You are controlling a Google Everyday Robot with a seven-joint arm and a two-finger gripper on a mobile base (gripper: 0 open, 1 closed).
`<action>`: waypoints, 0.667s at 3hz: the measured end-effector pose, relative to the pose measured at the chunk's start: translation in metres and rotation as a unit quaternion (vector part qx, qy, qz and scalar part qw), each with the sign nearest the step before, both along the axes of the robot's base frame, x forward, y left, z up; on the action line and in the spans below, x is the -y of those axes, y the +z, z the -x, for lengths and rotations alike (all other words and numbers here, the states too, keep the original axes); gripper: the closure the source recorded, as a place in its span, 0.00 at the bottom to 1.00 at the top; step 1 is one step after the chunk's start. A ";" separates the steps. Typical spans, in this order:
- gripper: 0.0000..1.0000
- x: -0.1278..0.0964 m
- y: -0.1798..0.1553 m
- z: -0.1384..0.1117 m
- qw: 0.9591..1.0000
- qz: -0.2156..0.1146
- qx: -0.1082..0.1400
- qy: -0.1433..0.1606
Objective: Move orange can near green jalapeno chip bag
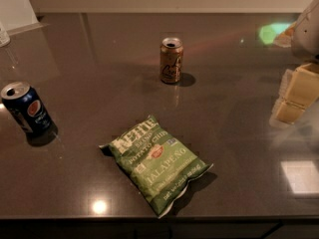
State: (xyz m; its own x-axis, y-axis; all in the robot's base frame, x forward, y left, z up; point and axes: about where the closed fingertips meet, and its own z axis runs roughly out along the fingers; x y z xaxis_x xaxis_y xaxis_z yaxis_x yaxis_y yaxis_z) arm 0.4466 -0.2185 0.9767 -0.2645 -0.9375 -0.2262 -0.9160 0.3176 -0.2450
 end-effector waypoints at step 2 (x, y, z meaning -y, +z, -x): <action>0.00 -0.009 0.001 -0.058 0.997 -0.055 0.034 -0.046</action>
Offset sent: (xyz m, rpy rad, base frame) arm 0.0849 0.0122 0.0016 0.1703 -0.0994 -0.1283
